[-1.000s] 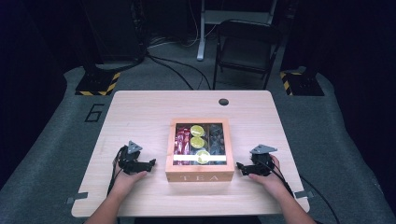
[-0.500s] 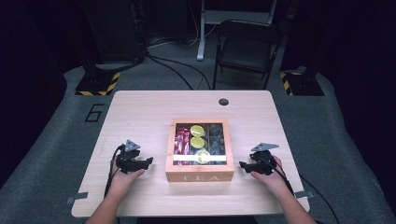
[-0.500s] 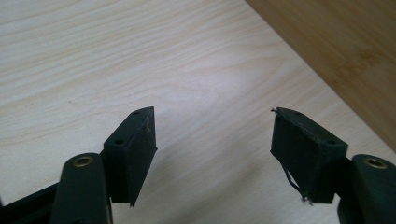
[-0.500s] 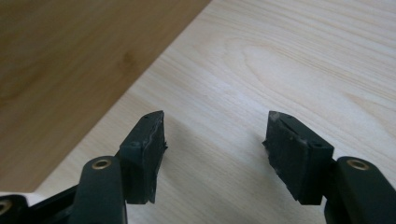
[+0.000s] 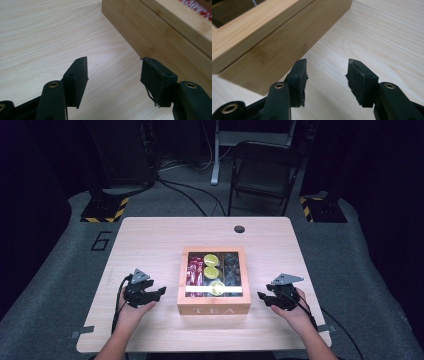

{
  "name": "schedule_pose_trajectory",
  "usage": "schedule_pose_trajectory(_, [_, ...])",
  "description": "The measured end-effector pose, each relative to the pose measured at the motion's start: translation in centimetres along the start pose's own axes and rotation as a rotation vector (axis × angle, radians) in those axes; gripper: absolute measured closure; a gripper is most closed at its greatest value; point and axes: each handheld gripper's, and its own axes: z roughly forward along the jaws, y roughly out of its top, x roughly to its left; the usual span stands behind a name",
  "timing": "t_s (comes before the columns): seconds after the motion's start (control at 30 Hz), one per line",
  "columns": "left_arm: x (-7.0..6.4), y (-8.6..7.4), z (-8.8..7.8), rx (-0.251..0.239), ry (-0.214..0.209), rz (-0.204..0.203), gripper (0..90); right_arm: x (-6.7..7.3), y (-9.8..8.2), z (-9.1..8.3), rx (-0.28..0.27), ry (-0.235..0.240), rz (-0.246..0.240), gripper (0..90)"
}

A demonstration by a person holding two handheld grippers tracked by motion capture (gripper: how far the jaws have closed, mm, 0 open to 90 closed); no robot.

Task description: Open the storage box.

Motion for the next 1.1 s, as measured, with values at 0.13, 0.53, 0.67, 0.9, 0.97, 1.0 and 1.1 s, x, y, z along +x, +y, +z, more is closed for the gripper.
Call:
schedule_pose_trajectory(0.13, [-0.1,0.3,-0.3,0.000,-0.020,-0.008,38.4,0.2,0.0,-0.8,-0.021,0.011,-0.023,52.6])
schedule_pose_trajectory(0.53, [-1.6,1.5,-1.6,0.002,-0.072,0.019,41.3,0.4,0.2,-3.0,-0.090,0.043,-0.030,52.3])
schedule_pose_trajectory(0.67, [-1.9,1.8,-2.4,-0.008,-0.051,0.047,41.0,0.7,0.7,-3.5,-0.095,0.038,-0.057,52.8])
schedule_pose_trajectory(0.9, [-2.5,2.3,-3.1,-0.015,-0.091,0.054,41.1,1.5,1.1,-3.8,-0.083,0.080,-0.093,55.4])
schedule_pose_trajectory(0.97, [-3.0,2.5,-3.5,-0.028,-0.111,0.062,41.2,1.9,1.3,-3.9,-0.096,0.089,-0.090,55.0])
schedule_pose_trajectory(1.0, [-3.1,2.6,-3.7,-0.031,-0.116,0.073,41.2,2.1,1.4,-4.1,-0.092,0.099,-0.102,54.6])
schedule_pose_trajectory(1.1, [-4.0,2.9,-4.4,-0.061,-0.144,0.085,41.7,3.0,1.8,-4.4,-0.103,0.132,-0.116,51.4])
